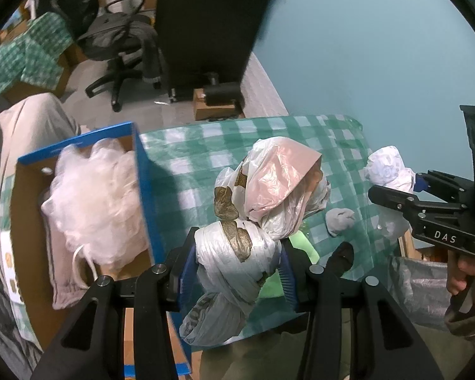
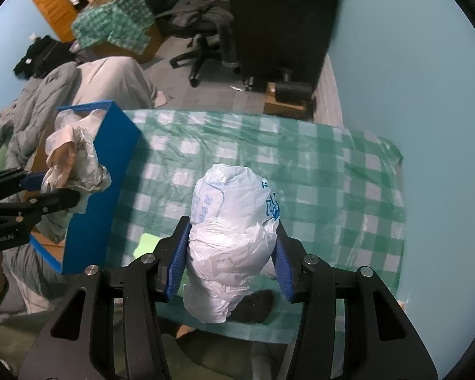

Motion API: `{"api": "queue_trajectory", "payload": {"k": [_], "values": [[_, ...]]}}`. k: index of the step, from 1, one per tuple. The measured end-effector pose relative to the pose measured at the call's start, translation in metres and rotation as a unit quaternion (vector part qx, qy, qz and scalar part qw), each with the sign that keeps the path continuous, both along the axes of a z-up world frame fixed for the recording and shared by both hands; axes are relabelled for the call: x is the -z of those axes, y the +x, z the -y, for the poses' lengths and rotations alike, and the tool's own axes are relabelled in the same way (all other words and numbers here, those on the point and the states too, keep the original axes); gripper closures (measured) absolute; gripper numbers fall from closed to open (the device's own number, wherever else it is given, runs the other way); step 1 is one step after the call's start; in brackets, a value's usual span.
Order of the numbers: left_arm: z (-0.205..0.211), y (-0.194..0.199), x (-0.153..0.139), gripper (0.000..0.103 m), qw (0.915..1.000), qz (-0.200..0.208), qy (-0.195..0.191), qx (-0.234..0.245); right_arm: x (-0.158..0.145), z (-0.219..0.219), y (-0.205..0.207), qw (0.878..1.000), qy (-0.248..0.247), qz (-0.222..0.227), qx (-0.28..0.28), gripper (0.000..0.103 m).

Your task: Organize soft objects

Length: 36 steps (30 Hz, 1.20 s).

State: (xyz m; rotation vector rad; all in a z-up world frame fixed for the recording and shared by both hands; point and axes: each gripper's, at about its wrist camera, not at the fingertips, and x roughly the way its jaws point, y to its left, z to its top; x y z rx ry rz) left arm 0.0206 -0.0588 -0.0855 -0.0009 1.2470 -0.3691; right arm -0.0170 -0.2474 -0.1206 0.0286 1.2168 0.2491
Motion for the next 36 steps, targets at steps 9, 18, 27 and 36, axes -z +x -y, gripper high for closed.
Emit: {"api": "queue_trajectory", "payload": {"k": [9, 18, 27, 36], "values": [[-0.037, -0.011, -0.004, 0.057, 0.9988, 0.003, 0.001, -0.049, -0.008, -0.043, 0.008, 0.999, 0.007, 0.004, -0.052, 0.055], [-0.075, -0.024, -0.007, 0.057, 0.9952, 0.009, 0.003, -0.097, -0.011, -0.095, 0.011, 0.993, 0.015, 0.006, -0.121, 0.055], [-0.110, -0.037, -0.005, 0.057, 0.9893, 0.008, 0.004, -0.146, -0.010, -0.140, 0.015, 0.984, 0.021, 0.007, -0.177, 0.055], [-0.142, -0.045, 0.006, 0.057, 0.9831, 0.001, 0.002, -0.183, -0.005, -0.182, 0.018, 0.976, 0.031, 0.001, -0.217, 0.055]]}}
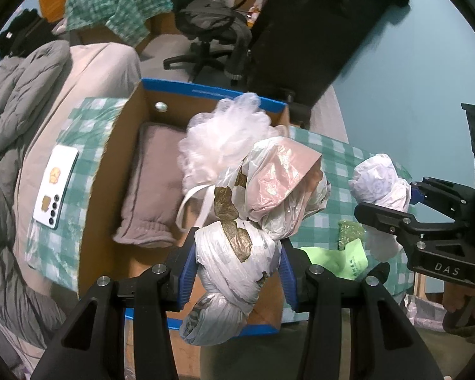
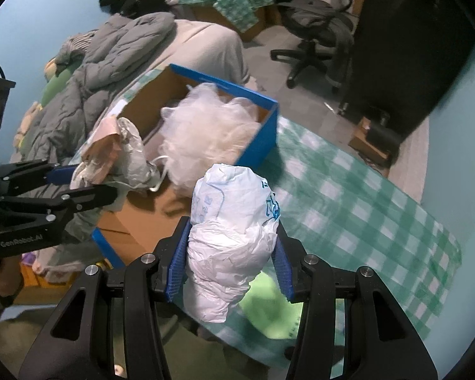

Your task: Organize soft objects

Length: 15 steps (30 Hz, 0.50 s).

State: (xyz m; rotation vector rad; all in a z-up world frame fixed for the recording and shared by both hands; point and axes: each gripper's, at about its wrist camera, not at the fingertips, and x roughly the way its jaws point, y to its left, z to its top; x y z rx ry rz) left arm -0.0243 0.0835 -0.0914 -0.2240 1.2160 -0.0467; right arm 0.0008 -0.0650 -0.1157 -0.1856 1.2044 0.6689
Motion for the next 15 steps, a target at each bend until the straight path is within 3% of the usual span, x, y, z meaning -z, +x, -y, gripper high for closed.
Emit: {"api": "queue_trajectory", "payload": {"k": [15], "values": [[-0.051, -0.003, 0.034, 0.057, 0.9982, -0.021, -0.011, -0.056, 0.025, -0.062, 0.003, 0.998, 0.020, -0.038, -0.045, 0.055]]}}
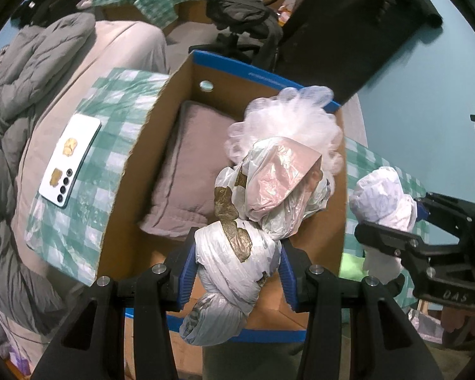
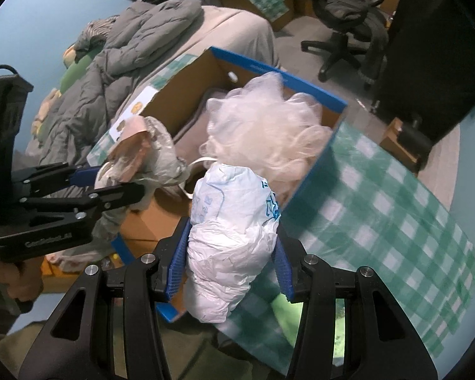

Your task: Organize soft objects

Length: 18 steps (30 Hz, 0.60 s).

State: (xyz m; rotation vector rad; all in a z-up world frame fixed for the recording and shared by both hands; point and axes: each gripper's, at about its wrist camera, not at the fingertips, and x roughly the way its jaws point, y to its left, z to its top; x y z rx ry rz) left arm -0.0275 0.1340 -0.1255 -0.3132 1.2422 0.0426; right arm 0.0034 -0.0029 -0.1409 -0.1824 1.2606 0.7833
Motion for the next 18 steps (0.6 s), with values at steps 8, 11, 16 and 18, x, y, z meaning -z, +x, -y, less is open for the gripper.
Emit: {"api": "queue_trajectory", "payload": {"k": [8, 11, 16, 18], "values": [[-0.013, 0.001, 0.015, 0.057, 0.9998, -0.001, -0.014, -0.016, 0.016, -0.025, -0.001, 1.000, 0.000, -0.023, -0.016, 0.055], [-0.017, 0.000, 0.021, 0.056, 0.9993, -0.002, -0.026, -0.025, 0.020, -0.030, -0.002, 0.999, -0.001, -0.027, -0.022, 0.055], [-0.016, 0.000, 0.024, 0.056, 0.9995, -0.007, -0.018, -0.027, 0.025, -0.036, -0.003, 0.999, -0.006, -0.034, -0.026, 0.054], [-0.016, -0.001, 0.024, 0.056, 0.9995, -0.006, -0.017, -0.028, 0.024, -0.037, -0.003, 0.999, -0.005, -0.035, -0.025, 0.053]]}}
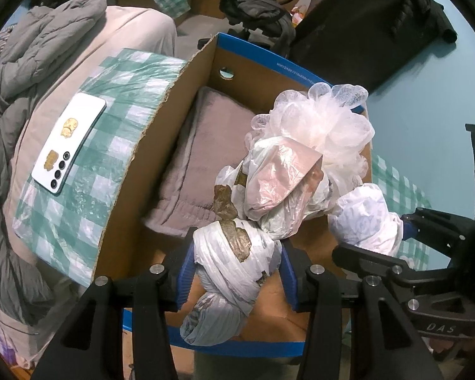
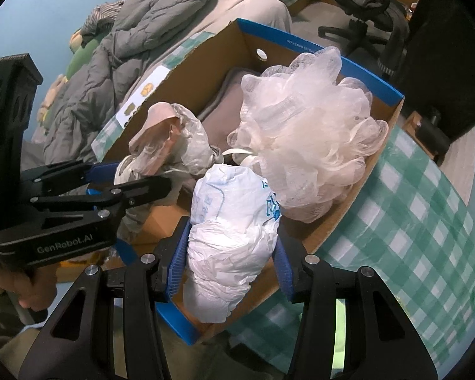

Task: Organize soft objects
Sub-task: 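Open the left gripper over the box while the right gripper releases the white bag into it, then move both grippers back over the table toward the socks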

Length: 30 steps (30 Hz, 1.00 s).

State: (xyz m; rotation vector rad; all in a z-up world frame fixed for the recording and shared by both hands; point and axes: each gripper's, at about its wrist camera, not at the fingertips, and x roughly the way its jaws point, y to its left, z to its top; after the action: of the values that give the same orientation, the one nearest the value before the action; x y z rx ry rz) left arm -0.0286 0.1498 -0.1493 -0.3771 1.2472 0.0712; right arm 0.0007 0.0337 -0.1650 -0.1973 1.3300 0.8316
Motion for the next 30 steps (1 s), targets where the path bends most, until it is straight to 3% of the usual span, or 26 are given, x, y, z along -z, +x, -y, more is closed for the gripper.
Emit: {"api": "queue_trajectory", "payload": {"k": [6, 9, 11, 16, 30], "values": [[-0.004, -0.004, -0.002, 0.048, 0.9999, -0.003, 0.007, -0.010, -0.001, 0.001, 0.001, 1.000, -0.006, 0.009, 0.007, 0.049], [-0.004, -0.005, -0.005, 0.035, 0.9999, -0.004, 0.013, -0.008, -0.002, 0.004, 0.002, 1.000, -0.004, 0.010, 0.014, 0.046], [-0.003, -0.006, -0.010, 0.032, 0.9998, 0.002, 0.020, -0.005, -0.003, 0.007, 0.002, 1.000, -0.004, 0.011, 0.018, 0.046], [-0.001, -0.008, -0.017, 0.032, 0.9998, 0.004, 0.017, -0.004, -0.009, 0.011, 0.002, 0.999, -0.003, 0.021, 0.025, 0.038], [0.021, -0.010, -0.042, 0.032, 0.9994, 0.025, 0.018, 0.014, -0.036, 0.034, -0.001, 0.997, -0.005, 0.063, 0.039, 0.036]]}}
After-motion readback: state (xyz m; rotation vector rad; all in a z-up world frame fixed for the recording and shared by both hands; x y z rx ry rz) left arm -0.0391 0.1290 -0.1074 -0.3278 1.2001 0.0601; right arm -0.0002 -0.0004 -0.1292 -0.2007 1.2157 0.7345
